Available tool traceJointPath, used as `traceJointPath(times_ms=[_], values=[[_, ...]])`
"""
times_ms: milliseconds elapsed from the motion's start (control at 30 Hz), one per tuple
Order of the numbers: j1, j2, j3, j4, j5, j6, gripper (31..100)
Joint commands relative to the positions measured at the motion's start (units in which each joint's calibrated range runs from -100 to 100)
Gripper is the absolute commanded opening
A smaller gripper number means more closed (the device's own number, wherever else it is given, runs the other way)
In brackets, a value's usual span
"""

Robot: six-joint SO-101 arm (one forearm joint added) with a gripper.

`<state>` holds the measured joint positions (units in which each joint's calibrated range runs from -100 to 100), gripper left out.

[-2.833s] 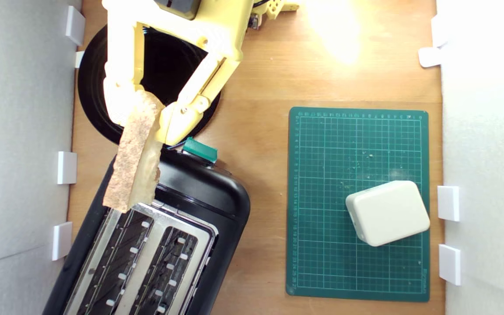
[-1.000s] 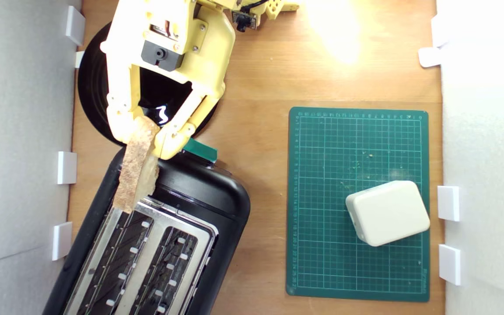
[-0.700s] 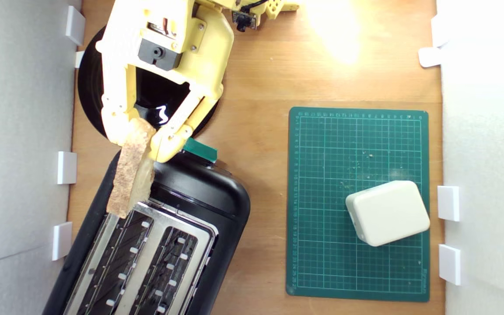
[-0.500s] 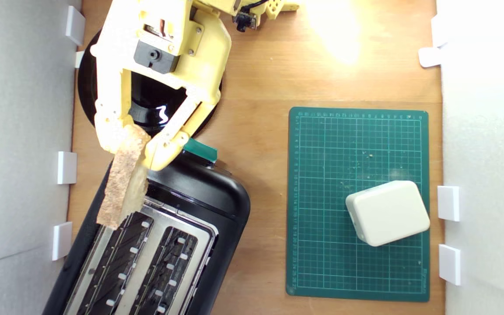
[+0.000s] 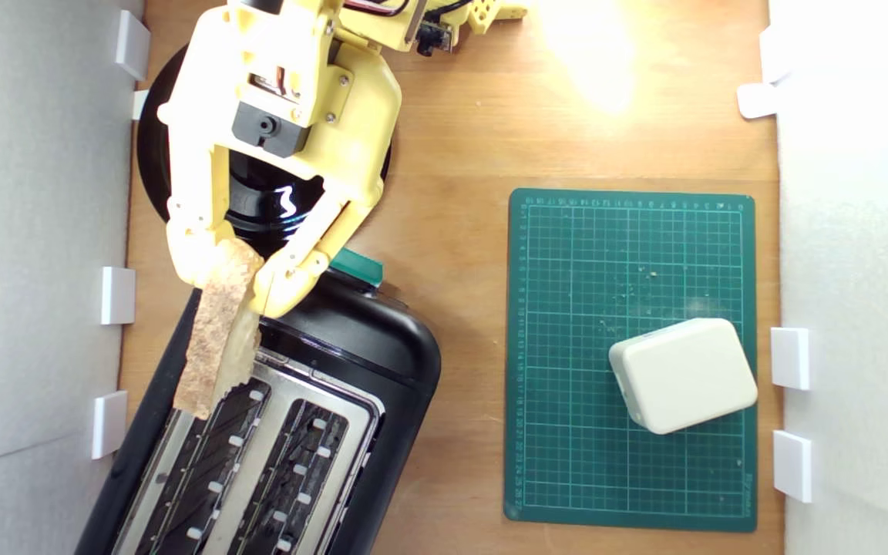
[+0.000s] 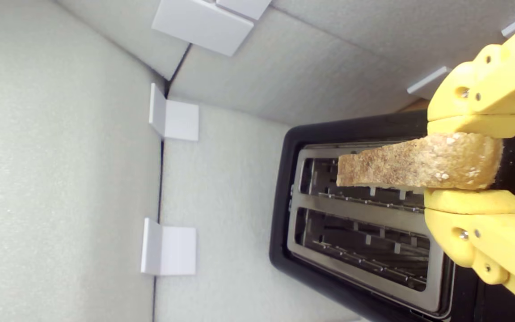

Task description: Pick bread and place in toaster

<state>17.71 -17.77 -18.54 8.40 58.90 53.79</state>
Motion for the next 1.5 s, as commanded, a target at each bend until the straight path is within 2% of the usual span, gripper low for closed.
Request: traceJointPath(times_ms=[0, 1133, 1467], values=[[0.34, 0.96, -4.02, -0.42, -2.24, -0.09, 59.8], [0.66, 8.61, -7.47, -0.24, -4.38, -0.09, 59.8], [2.59, 10.03, -7.47, -0.24, -5.74, 0.02, 59.8]])
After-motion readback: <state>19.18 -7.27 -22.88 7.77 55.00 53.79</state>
